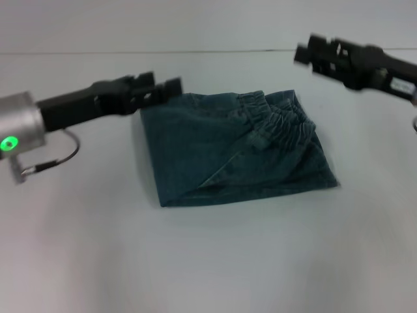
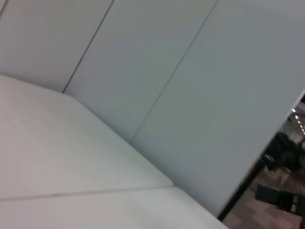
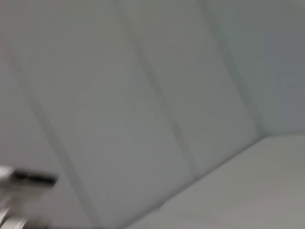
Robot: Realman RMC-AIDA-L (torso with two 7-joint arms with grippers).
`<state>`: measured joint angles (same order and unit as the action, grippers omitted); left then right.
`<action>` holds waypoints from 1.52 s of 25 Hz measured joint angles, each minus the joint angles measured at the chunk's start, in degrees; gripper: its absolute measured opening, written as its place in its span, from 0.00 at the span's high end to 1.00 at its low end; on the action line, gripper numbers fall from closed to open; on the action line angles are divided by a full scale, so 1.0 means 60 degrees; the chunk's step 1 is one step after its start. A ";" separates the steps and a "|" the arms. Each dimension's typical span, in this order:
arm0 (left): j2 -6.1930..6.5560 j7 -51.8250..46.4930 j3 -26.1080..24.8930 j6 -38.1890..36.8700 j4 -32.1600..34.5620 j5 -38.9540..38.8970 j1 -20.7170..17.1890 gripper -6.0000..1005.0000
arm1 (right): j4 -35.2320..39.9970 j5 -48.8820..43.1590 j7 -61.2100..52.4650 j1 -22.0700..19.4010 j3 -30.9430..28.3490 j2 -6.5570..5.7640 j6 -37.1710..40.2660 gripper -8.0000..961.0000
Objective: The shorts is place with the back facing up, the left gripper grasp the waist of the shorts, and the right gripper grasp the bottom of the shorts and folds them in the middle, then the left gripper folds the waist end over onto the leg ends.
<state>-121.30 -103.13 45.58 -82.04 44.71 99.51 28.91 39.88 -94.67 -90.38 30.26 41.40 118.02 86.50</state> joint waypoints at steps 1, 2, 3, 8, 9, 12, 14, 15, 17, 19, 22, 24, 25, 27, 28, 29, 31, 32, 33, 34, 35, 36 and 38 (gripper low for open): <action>0.0025 0.0013 -0.0255 -0.0390 0.0126 0.0259 -0.0150 0.06 | 0.0279 -0.0347 -0.0163 -0.0131 -0.0001 -0.0037 0.0417 0.51; 0.0032 0.0027 -0.0519 -0.0733 0.0235 0.0570 -0.0251 0.06 | 0.0584 -0.0705 -0.0333 -0.0262 -0.0026 -0.0076 0.0846 0.49; 0.0039 0.0035 -0.0863 -0.1149 0.0391 0.1011 -0.0364 0.05 | 0.0864 -0.1074 -0.0514 -0.0405 -0.0067 -0.0109 0.1262 0.46; 0.0056 -0.0181 -0.1743 -0.2242 0.0946 0.2665 -0.0688 0.05 | 0.1603 -0.2463 -0.1188 -0.0907 -0.0352 -0.0206 0.1830 0.29; 0.0057 -0.0243 -0.1835 -0.2342 0.1022 0.2906 -0.0717 0.06 | 0.1608 -0.2684 -0.1220 -0.0952 -0.0445 -0.0211 0.1829 0.25; 0.0059 -0.0426 -0.1929 -0.2503 0.1149 0.3470 -0.0780 0.06 | 0.1543 -0.3281 -0.1227 -0.1008 -0.0703 -0.0191 0.1716 0.16; 0.0061 -0.0480 -0.1926 -0.2549 0.1154 0.3648 -0.0781 0.06 | 0.1530 -0.3498 -0.1228 -0.1012 -0.0730 -0.0147 0.1584 0.15; 0.0062 -0.0490 -0.1923 -0.2564 0.1154 0.3678 -0.0777 0.06 | 0.1529 -0.3559 -0.1227 -0.1014 -0.0730 -0.0125 0.1537 0.15; 0.0060 -0.0500 -0.1910 -0.2592 0.1150 0.3705 -0.0759 0.06 | 0.1528 -0.3614 -0.1227 -0.1015 -0.0731 -0.0092 0.1478 0.14; 0.0047 -0.0509 -0.1896 -0.2615 0.1138 0.3711 -0.0734 0.06 | 0.1524 -0.3626 -0.1224 -0.1016 -0.0730 -0.0064 0.1453 0.14; 0.0036 -0.0522 -0.1869 -0.2673 0.1109 0.3717 -0.0703 0.05 | 0.1523 -0.3626 -0.1208 -0.0985 -0.0730 -0.0046 0.1432 0.14; 0.0024 -0.0554 -0.1866 -0.2691 0.1104 0.3715 -0.0697 0.05 | 0.1524 -0.3627 -0.1207 -0.0944 -0.0729 -0.0043 0.1420 0.14; 0.0016 -0.0586 -0.1866 -0.2699 0.1103 0.3704 -0.0695 0.05 | 0.1524 -0.3631 -0.1200 -0.0925 -0.0728 -0.0042 0.1414 0.14; 0.0009 -0.0633 -0.1866 -0.2719 0.1099 0.3674 -0.0681 0.05 | 0.1526 -0.3631 -0.1166 -0.0904 -0.0725 -0.0042 0.1390 0.14; 0.0007 -0.0643 -0.1867 -0.2725 0.1097 0.3674 -0.0673 0.05 | 0.1527 -0.3630 -0.1148 -0.0894 -0.0724 -0.0042 0.1361 0.14; 0.0006 -0.0660 -0.1868 -0.2728 0.1094 0.3678 -0.0657 0.05 | 0.1527 -0.3629 -0.1139 -0.0887 -0.0723 -0.0041 0.1329 0.14; 0.0004 -0.0718 -0.1870 -0.2731 0.1088 0.3708 -0.0622 0.05 | 0.1529 -0.3621 -0.1135 -0.0878 -0.0721 -0.0042 0.1253 0.14; 0.0004 -0.0753 -0.1869 -0.2739 0.1084 0.3717 -0.0607 0.05 | 0.1531 -0.3616 -0.1135 -0.0876 -0.0720 -0.0042 0.1218 0.14; 0.0004 -0.0774 -0.1866 -0.2754 0.1080 0.3719 -0.0597 0.05 | 0.1531 -0.3612 -0.1133 -0.0876 -0.0719 -0.0042 0.1199 0.14; 0.0004 -0.0788 -0.1860 -0.2786 0.1076 0.3720 -0.0588 0.05 | 0.1532 -0.3609 -0.1133 -0.0876 -0.0718 -0.0042 0.1187 0.14; 0.0007 -0.0821 -0.1855 -0.2836 0.1074 0.3718 -0.0582 0.05 | 0.1533 -0.3606 -0.1133 -0.0876 -0.0718 -0.0042 0.1168 0.14; 0.0010 -0.0857 -0.1855 -0.2870 0.1073 0.3706 -0.0578 0.05 | 0.1535 -0.3606 -0.1132 -0.0876 -0.0718 -0.0041 0.1133 0.14; 0.0007 -0.0904 -0.1871 -0.2890 0.1073 0.3660 -0.0569 0.05 | 0.1538 -0.3606 -0.1133 -0.0877 -0.0718 -0.0028 0.1087 0.14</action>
<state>-121.26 -108.55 34.36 -99.38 51.15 121.47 25.50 49.11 -116.31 -97.18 24.99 37.09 117.85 93.02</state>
